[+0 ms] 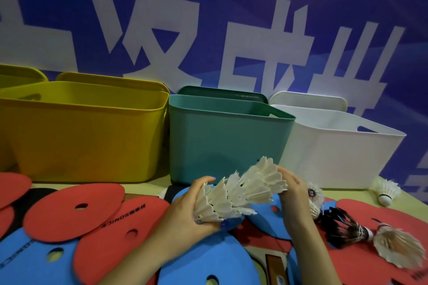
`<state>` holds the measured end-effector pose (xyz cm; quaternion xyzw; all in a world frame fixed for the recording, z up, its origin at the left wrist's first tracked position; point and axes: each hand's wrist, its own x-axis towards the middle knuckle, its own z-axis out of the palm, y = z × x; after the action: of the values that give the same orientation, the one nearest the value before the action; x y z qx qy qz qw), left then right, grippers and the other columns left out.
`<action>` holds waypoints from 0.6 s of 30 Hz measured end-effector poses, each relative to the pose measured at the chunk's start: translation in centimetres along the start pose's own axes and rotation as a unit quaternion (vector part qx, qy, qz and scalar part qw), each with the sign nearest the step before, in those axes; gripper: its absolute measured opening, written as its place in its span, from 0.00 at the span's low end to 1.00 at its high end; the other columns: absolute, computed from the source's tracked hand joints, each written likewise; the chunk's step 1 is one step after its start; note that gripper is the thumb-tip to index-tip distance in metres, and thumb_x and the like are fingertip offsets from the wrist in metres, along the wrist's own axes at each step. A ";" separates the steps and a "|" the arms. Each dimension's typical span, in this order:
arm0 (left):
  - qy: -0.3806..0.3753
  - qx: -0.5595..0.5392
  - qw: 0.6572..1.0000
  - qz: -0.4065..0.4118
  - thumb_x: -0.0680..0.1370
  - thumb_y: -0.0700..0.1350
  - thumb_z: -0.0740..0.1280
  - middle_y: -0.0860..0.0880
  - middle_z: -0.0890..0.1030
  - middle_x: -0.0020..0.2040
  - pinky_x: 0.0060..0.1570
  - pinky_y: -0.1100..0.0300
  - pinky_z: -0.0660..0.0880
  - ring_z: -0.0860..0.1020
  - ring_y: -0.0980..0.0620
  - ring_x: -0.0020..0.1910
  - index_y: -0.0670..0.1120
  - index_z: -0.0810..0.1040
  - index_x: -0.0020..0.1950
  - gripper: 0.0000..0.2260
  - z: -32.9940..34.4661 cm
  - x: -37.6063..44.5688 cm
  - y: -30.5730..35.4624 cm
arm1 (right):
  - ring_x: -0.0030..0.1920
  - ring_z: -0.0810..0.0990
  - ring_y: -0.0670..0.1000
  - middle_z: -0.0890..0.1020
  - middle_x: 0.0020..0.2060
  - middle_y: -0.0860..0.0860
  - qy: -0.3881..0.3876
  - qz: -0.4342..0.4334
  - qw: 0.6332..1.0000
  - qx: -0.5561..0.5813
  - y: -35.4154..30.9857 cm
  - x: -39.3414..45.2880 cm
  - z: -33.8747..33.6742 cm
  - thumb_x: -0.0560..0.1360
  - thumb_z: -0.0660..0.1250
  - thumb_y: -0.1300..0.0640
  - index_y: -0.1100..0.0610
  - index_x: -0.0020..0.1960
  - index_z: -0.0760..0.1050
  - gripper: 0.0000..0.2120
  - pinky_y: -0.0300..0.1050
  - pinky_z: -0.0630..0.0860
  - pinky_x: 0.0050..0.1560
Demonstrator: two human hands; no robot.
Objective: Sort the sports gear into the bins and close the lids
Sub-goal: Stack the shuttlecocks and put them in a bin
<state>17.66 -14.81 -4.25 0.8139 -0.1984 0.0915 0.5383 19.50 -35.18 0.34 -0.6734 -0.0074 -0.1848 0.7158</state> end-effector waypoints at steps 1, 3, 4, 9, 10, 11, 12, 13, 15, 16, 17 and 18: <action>0.014 -0.011 1.000 -0.001 0.64 0.49 0.79 0.63 0.78 0.55 0.54 0.61 0.77 0.77 0.64 0.53 0.70 0.65 0.60 0.34 0.0 0.0 0.1 | 0.36 0.80 0.41 0.84 0.35 0.46 0.017 -0.028 0.999 0.004 0.0 -0.1 0.1 0.66 0.61 0.52 0.53 0.40 0.83 0.13 0.45 0.72 0.42; 0.040 -0.037 0.999 -0.005 0.65 0.44 0.79 0.60 0.78 0.56 0.51 0.67 0.76 0.78 0.64 0.54 0.65 0.68 0.61 0.33 -0.1 0.0 0.2 | 0.39 0.79 0.37 0.83 0.40 0.48 0.077 -0.083 0.993 -0.015 0.2 0.0 -0.1 0.70 0.57 0.50 0.53 0.47 0.81 0.16 0.42 0.74 0.44; 0.048 -0.049 0.998 -0.006 0.65 0.42 0.79 0.58 0.78 0.56 0.49 0.69 0.75 0.78 0.64 0.53 0.63 0.68 0.61 0.32 -0.1 0.0 0.3 | 0.43 0.79 0.39 0.82 0.43 0.50 0.117 -0.111 0.986 -0.036 0.3 0.1 -0.4 0.71 0.56 0.49 0.51 0.49 0.80 0.16 0.42 0.74 0.47; 0.071 -0.084 0.994 -0.005 0.64 0.40 0.79 0.58 0.79 0.55 0.47 0.70 0.74 0.78 0.62 0.53 0.60 0.69 0.60 0.31 -0.1 0.1 0.5 | 0.57 0.73 0.59 0.78 0.53 0.57 0.251 -0.098 0.909 -0.317 1.3 1.2 -2.2 0.69 0.56 0.53 0.51 0.55 0.80 0.20 0.56 0.67 0.61; 0.077 -0.091 0.993 -0.006 0.64 0.41 0.79 0.59 0.78 0.55 0.47 0.69 0.75 0.78 0.62 0.53 0.60 0.69 0.60 0.31 -0.1 0.2 0.5 | 0.58 0.71 0.61 0.77 0.56 0.59 0.235 -0.066 0.884 -0.398 1.7 1.5 -2.4 0.70 0.58 0.55 0.53 0.58 0.79 0.20 0.56 0.66 0.62; 0.083 -0.098 0.992 -0.004 0.64 0.43 0.80 0.61 0.78 0.54 0.47 0.69 0.75 0.78 0.62 0.53 0.60 0.69 0.60 0.31 -0.1 0.2 0.6 | 0.60 0.70 0.63 0.76 0.59 0.61 0.206 -0.034 0.863 -0.460 2.2 1.7 -2.5 0.71 0.61 0.57 0.54 0.61 0.77 0.20 0.56 0.65 0.63; 0.090 -0.107 0.990 -0.003 0.63 0.45 0.79 0.62 0.77 0.54 0.47 0.69 0.75 0.78 0.62 0.54 0.60 0.69 0.60 0.31 -0.1 0.3 0.6 | 0.62 0.69 0.63 0.75 0.60 0.63 0.173 -0.004 0.849 -0.499 2.7 1.8 -2.5 0.71 0.63 0.59 0.56 0.64 0.75 0.21 0.55 0.64 0.64; 0.097 -0.117 0.988 -0.004 0.63 0.47 0.79 0.64 0.77 0.53 0.47 0.68 0.75 0.77 0.62 0.54 0.60 0.69 0.60 0.31 -0.1 0.3 0.6 | 0.63 0.68 0.64 0.74 0.61 0.64 0.141 0.015 0.842 -0.521 3.1 1.8 -2.5 0.71 0.64 0.59 0.56 0.66 0.74 0.22 0.54 0.64 0.64; 0.105 -0.132 0.986 -0.011 0.63 0.49 0.80 0.64 0.76 0.54 0.47 0.67 0.75 0.77 0.61 0.54 0.61 0.69 0.59 0.31 -0.2 0.4 0.7 | 0.63 0.70 0.63 0.75 0.61 0.63 0.117 0.023 0.834 -0.538 3.3 1.9 -2.5 0.72 0.65 0.57 0.57 0.66 0.74 0.22 0.53 0.66 0.63; 0.104 -0.133 0.986 -0.014 0.63 0.49 0.80 0.63 0.76 0.54 0.48 0.66 0.75 0.77 0.60 0.54 0.61 0.69 0.59 0.30 -0.2 0.4 0.7 | 0.63 0.71 0.62 0.76 0.60 0.62 0.117 0.016 0.830 -0.545 3.2 1.9 -2.4 0.72 0.65 0.56 0.56 0.65 0.75 0.21 0.52 0.67 0.62; 0.099 -0.131 0.986 -0.016 0.63 0.49 0.80 0.63 0.77 0.53 0.47 0.67 0.75 0.78 0.60 0.54 0.61 0.69 0.59 0.30 -0.2 0.4 0.7 | 0.62 0.72 0.61 0.77 0.59 0.61 0.114 0.006 0.825 -0.554 3.0 1.9 -2.4 0.73 0.65 0.55 0.55 0.64 0.76 0.19 0.52 0.67 0.62; 0.094 -0.127 0.987 -0.020 0.63 0.48 0.80 0.62 0.78 0.54 0.47 0.67 0.75 0.78 0.60 0.54 0.62 0.68 0.59 0.30 -0.2 0.4 0.7 | 0.61 0.73 0.59 0.79 0.58 0.59 0.102 -0.002 0.819 -0.565 2.9 2.0 -2.3 0.73 0.64 0.54 0.53 0.63 0.77 0.18 0.51 0.67 0.61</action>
<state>17.72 -14.98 -3.47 0.7308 -0.1405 0.1304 0.6552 21.59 -37.79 -2.16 -0.9368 0.1702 -0.2255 0.2066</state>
